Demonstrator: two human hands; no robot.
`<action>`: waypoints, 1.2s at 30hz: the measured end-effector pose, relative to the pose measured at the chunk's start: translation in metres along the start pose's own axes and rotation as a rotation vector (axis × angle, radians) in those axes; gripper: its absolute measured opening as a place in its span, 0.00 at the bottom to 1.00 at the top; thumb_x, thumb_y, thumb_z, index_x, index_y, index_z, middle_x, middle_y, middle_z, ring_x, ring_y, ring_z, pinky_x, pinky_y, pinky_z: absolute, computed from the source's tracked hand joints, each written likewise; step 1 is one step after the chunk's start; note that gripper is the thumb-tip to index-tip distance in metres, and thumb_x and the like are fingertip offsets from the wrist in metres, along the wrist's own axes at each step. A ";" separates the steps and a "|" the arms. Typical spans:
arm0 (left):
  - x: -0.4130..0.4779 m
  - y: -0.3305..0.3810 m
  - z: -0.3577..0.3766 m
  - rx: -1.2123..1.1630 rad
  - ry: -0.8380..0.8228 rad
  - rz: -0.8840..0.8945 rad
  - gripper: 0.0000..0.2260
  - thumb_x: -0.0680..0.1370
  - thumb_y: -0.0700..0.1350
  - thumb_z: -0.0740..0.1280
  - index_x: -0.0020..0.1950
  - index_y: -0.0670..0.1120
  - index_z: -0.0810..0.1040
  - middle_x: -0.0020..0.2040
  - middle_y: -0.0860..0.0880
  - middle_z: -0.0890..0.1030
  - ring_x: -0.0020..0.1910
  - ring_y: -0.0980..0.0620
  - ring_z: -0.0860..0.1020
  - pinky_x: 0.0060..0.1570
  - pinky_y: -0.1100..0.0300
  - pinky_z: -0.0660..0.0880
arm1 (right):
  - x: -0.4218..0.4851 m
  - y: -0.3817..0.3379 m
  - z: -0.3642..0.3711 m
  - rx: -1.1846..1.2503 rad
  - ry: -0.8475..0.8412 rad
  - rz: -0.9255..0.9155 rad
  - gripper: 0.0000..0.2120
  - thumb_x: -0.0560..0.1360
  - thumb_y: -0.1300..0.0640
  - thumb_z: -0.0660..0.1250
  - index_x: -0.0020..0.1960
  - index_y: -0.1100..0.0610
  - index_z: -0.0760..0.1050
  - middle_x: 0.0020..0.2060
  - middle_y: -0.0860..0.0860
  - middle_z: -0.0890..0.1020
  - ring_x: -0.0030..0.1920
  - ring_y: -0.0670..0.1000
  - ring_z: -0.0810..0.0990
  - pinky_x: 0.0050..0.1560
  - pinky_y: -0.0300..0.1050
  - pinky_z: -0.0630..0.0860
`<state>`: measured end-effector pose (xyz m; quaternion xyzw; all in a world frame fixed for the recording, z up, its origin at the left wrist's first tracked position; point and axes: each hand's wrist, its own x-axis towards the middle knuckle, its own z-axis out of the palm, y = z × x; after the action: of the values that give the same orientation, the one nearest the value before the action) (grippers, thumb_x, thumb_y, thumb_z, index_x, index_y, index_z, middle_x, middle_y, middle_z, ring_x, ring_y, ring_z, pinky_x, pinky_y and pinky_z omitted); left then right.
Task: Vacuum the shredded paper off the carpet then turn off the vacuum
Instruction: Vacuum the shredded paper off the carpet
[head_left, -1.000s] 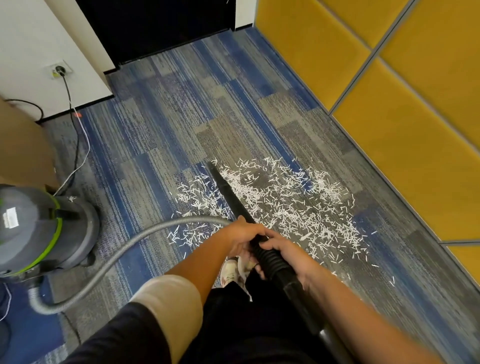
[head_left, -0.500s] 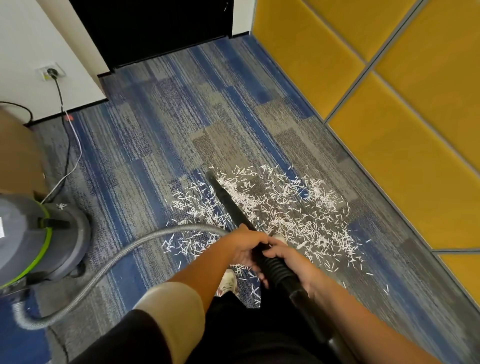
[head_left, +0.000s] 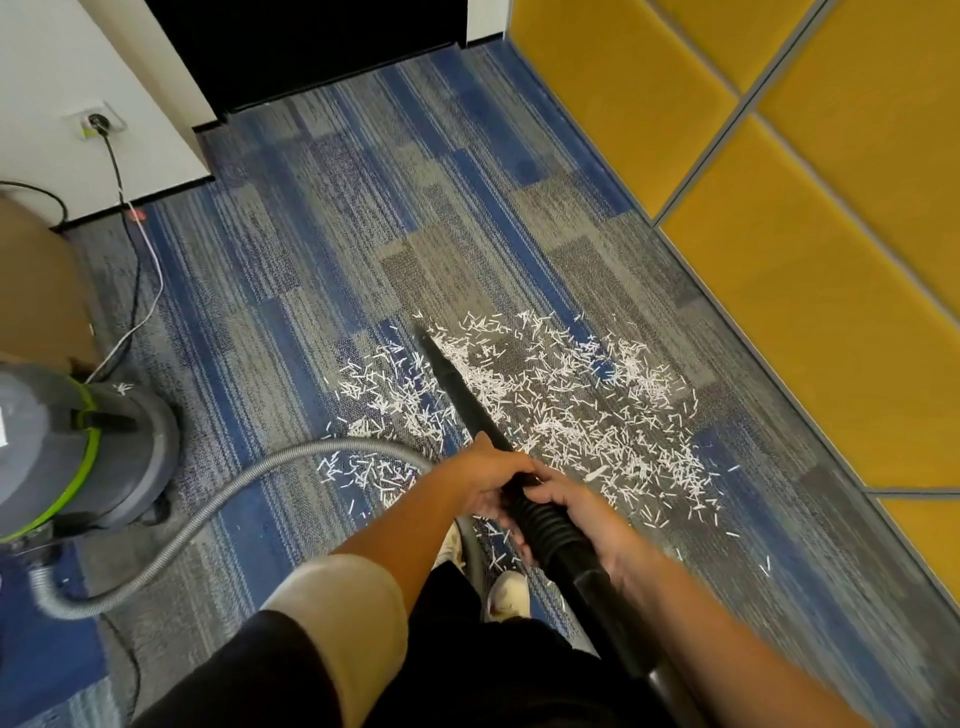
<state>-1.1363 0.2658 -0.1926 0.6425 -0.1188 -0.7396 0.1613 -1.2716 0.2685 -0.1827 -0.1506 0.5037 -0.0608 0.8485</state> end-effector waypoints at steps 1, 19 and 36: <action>-0.001 -0.003 0.006 0.006 0.005 0.004 0.09 0.77 0.38 0.67 0.53 0.41 0.68 0.52 0.36 0.78 0.45 0.39 0.82 0.45 0.46 0.79 | -0.005 0.002 -0.003 -0.004 -0.005 -0.005 0.20 0.77 0.66 0.57 0.66 0.51 0.67 0.34 0.62 0.76 0.28 0.56 0.75 0.23 0.44 0.76; -0.030 -0.072 -0.007 0.007 0.078 0.039 0.13 0.78 0.39 0.65 0.60 0.41 0.65 0.50 0.39 0.78 0.39 0.46 0.81 0.35 0.54 0.81 | -0.019 0.064 0.023 -0.113 -0.027 -0.018 0.15 0.77 0.69 0.55 0.59 0.55 0.69 0.34 0.62 0.75 0.22 0.54 0.76 0.21 0.42 0.75; -0.047 -0.140 -0.089 0.130 -0.016 0.018 0.20 0.79 0.40 0.65 0.67 0.40 0.60 0.56 0.38 0.78 0.41 0.45 0.81 0.31 0.54 0.80 | 0.002 0.156 0.109 0.094 0.110 -0.081 0.19 0.77 0.67 0.56 0.65 0.54 0.67 0.32 0.62 0.77 0.24 0.55 0.75 0.22 0.43 0.75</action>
<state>-1.0542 0.4158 -0.2167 0.6446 -0.1737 -0.7340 0.1248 -1.1831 0.4365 -0.1852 -0.1273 0.5396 -0.1268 0.8226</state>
